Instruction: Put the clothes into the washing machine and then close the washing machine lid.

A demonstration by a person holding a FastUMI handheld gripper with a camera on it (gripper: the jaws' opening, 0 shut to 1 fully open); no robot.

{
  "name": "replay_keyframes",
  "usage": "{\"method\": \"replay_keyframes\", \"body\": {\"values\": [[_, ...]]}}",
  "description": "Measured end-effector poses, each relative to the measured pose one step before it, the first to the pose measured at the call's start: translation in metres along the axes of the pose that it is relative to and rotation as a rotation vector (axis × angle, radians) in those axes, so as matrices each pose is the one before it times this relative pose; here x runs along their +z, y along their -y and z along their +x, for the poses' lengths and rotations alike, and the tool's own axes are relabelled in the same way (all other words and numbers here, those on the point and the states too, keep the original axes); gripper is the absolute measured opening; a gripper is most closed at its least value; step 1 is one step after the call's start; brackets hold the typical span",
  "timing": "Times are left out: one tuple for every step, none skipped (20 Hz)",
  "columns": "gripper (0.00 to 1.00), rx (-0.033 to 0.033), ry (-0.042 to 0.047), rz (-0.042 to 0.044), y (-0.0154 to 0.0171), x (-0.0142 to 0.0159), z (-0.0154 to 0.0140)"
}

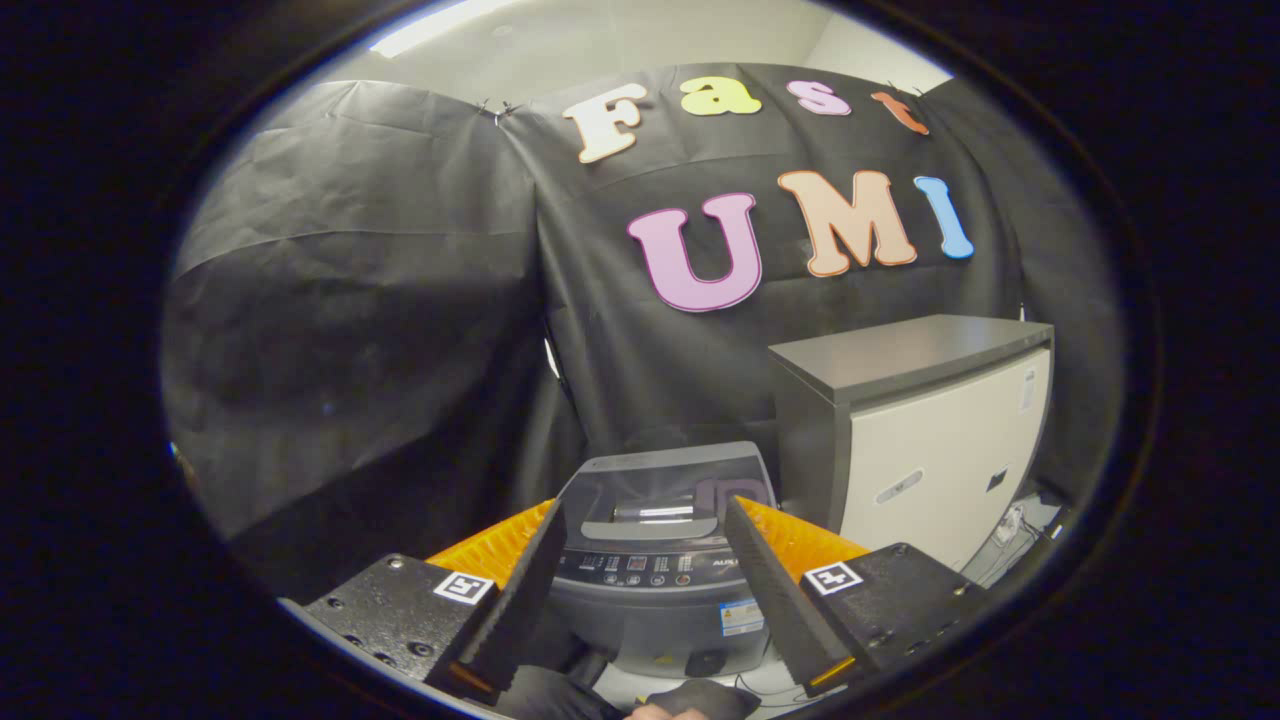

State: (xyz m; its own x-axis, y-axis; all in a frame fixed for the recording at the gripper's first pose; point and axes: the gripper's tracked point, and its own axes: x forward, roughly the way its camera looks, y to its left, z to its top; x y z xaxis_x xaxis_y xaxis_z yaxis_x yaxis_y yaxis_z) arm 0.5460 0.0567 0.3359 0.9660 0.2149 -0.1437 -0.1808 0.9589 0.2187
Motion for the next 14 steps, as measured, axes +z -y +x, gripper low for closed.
{"method": "replay_keyframes", "body": {"values": [[0.97,-0.00483,0.01028,0.00443,0.00086,0.00078,-0.00768],[0.97,-0.00264,0.01165,-0.00656,0.00109,0.00119,-0.00722],[0.97,-0.00599,0.00394,-0.01289,-0.00068,-0.00173,-0.00766],[0.97,-0.00513,0.00814,-0.0111,0.0003,0.00055,-0.00853],[0.97,-0.00835,0.01407,-0.00866,0.00138,0.00099,-0.00941],[0.97,-0.0072,0.01467,-0.00911,0.0003,0.00211,-0.00723],[0.97,-0.0066,0.00428,-0.01418,0.00035,-0.00282,-0.00605],[0.97,-0.00765,0.00628,-0.01646,0.00052,-0.00182,-0.00675],[0.97,-0.00624,-0.0046,-0.02434,-0.0003,-0.0034,-0.00483],[0.97,-0.0065,-0.00033,-0.021,0.00019,-0.0017,-0.00467],[0.97,-0.00692,0.00231,-0.0104,0.00079,-0.00109,-0.00359],[0.97,0.00037,0.0012,-0.00766,0.00003,-0.00052,-0.00268],[0.97,0.00052,0.00498,-0.00135,-0.0013,-0.00091,-0.00172],[0.97,0.00076,0.00047,-0.00087,0.00032,-0.00105,0.00013]]}}
